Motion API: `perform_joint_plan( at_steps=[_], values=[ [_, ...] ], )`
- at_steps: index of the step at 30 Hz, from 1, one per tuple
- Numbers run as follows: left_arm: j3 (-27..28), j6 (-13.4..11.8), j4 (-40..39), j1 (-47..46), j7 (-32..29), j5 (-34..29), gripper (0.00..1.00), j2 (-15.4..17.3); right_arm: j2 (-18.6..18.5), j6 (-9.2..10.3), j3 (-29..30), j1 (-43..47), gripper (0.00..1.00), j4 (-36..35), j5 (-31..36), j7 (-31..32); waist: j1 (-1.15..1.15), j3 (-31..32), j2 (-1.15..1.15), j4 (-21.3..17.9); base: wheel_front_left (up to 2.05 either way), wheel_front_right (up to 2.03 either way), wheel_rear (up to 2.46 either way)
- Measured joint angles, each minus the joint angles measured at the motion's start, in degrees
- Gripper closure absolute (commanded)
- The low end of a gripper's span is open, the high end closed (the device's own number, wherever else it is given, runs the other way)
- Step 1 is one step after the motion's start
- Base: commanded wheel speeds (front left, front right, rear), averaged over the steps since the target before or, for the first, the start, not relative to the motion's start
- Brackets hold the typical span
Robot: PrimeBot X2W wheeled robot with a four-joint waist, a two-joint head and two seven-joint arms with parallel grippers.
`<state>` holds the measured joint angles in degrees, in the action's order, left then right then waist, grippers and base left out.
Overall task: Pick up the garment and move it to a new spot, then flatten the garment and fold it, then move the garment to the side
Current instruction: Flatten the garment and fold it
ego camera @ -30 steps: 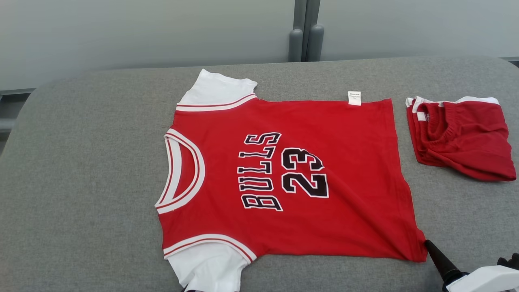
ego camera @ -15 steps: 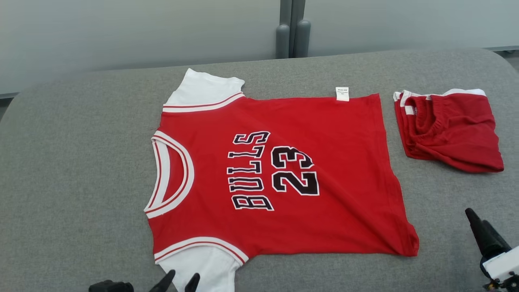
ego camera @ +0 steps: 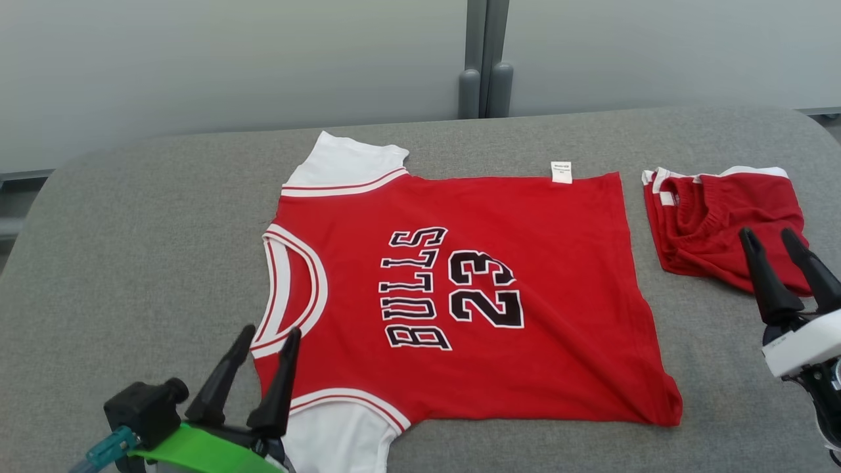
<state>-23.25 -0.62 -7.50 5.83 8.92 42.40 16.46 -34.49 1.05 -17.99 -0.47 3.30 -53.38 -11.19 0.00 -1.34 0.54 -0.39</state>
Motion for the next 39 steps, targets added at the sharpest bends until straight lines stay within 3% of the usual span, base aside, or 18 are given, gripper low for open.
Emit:
perform_joint_plan(
  at_steps=[7,18,39],
  values=[
    [2.8,-4.3,2.0,-4.0,4.0,-4.0,0.0,-3.2,2.7,2.66,-3.7,-5.2,0.0,-2.2,5.9,-0.8,0.0,0.6,0.0,-1.0,0.0,0.0,0.0],
    [4.8,-5.5,8.2,-5.9,4.8,-9.0,0.0,-5.1,9.1,5.52,-5.1,-7.7,0.0,0.2,11.4,-1.9,0.0,0.5,0.0,-1.9,0.0,0.0,0.0],
    [6.4,-6.0,15.1,-4.0,5.3,-13.0,0.0,-8.4,16.6,6.12,-6.4,-5.9,0.0,7.3,19.5,-3.0,0.0,2.1,0.0,-1.2,0.0,0.0,0.0]
  ],
)
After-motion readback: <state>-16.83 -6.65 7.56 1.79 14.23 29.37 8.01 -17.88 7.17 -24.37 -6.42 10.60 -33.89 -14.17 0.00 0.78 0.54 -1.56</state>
